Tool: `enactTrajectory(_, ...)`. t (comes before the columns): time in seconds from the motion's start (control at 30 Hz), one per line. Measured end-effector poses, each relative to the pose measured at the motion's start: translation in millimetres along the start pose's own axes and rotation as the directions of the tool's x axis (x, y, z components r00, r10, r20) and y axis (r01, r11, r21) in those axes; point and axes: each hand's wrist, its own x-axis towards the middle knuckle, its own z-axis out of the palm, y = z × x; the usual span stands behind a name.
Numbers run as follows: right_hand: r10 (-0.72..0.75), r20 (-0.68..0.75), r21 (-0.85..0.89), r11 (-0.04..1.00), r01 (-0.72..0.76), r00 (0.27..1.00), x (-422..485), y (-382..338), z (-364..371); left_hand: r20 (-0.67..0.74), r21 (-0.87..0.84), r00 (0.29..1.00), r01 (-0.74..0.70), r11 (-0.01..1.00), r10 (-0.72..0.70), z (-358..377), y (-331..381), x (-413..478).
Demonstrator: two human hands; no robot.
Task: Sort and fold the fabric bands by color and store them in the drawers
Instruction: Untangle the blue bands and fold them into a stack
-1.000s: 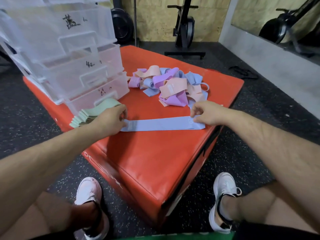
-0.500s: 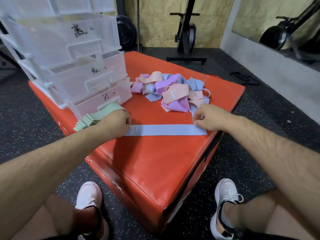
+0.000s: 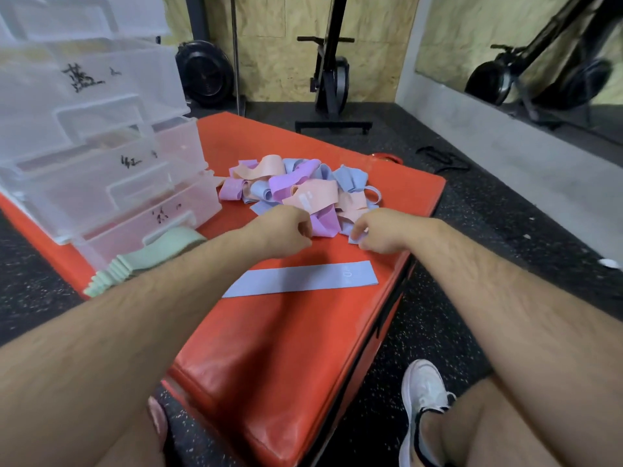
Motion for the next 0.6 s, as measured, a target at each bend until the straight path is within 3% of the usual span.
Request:
enactTrajectory(0.17, 0.004, -0.252, 0.263, 0.963, 0.065, 0.968, 5.5, 7.0, -10.6, -0.019, -0.118, 1.0, 0.02, 0.993, -0.023, 1.7, 8.5, 14.3)
enactTrajectory(0.27, -0.01, -0.381, 0.317, 0.938, 0.141, 0.925, 11.6, 6.7, -20.1, -0.053, -0.227, 0.997, 0.04, 0.973, -0.053, -6.6, 10.1, 18.3)
enactTrajectory(0.43, -0.018, -0.633, 0.354, 0.882, 0.31, 0.774, 11.7, 2.8, -52.1, -0.152, -0.432, 0.982, 0.034, 0.901, -0.109, -19.0, 14.4, 23.7)
enactTrajectory(0.6, 0.023, -0.72, 0.461, 0.763, 0.453, 0.693, 11.7, -10.9, -74.3, -0.273, -0.554, 0.954, -0.052, 0.831, -0.122, -33.6, 24.5, 31.2)
